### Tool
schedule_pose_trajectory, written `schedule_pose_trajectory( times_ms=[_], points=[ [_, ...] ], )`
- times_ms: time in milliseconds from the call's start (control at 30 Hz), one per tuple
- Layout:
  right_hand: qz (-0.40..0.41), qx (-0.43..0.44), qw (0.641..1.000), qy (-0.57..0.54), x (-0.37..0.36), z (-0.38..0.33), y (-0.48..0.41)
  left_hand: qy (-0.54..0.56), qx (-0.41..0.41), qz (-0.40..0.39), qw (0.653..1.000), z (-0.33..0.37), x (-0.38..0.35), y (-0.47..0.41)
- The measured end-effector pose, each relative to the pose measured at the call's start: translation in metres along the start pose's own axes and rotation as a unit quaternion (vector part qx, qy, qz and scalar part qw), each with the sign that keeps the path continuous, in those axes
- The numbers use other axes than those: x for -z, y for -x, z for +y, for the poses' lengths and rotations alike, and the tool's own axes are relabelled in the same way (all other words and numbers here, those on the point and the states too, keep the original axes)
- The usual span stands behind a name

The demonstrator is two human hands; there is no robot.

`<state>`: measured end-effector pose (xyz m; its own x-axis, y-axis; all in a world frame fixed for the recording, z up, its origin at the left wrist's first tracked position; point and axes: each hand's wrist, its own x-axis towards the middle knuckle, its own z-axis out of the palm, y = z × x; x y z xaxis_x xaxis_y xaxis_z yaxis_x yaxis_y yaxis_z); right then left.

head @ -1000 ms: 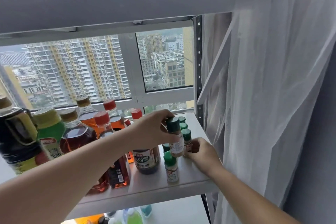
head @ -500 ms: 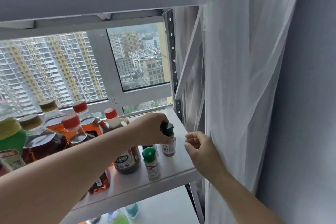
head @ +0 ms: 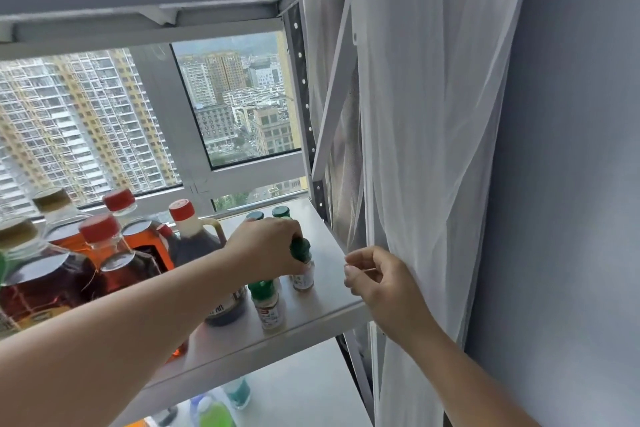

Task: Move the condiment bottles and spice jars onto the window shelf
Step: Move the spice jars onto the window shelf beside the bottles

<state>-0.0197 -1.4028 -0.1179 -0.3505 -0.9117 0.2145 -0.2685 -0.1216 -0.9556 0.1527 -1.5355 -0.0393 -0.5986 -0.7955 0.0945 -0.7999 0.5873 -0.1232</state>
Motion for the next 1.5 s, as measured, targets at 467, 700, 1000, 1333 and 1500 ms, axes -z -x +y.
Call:
schedule_pose_trajectory(
  times_ms=[467, 700, 1000, 1333, 1500],
  points=[
    [0.009, -0.013, 1.0, -0.004, 0.005, -0.001, 0.004, -0.013, 0.028, 0.004, 1.0, 0.004, -0.004, 0.005],
    [0.003, -0.01, 1.0, -0.009, 0.007, -0.003, 0.008, -0.011, 0.055, -0.009, 0.998, 0.008, 0.003, 0.01],
    [-0.047, -0.021, 0.999, 0.011, -0.003, 0.0, 0.01, 0.027, 0.036, 0.065, 0.997, 0.009, 0.029, 0.047],
    [-0.143, -0.059, 0.987, 0.044, -0.052, 0.044, 0.035, 0.094, 0.01, 0.088, 0.992, 0.031, 0.002, 0.132],
    [-0.184, -0.089, 0.975, 0.088, -0.07, 0.064, 0.076, 0.106, 0.048, 0.017, 0.993, 0.014, -0.031, 0.183]
  ],
)
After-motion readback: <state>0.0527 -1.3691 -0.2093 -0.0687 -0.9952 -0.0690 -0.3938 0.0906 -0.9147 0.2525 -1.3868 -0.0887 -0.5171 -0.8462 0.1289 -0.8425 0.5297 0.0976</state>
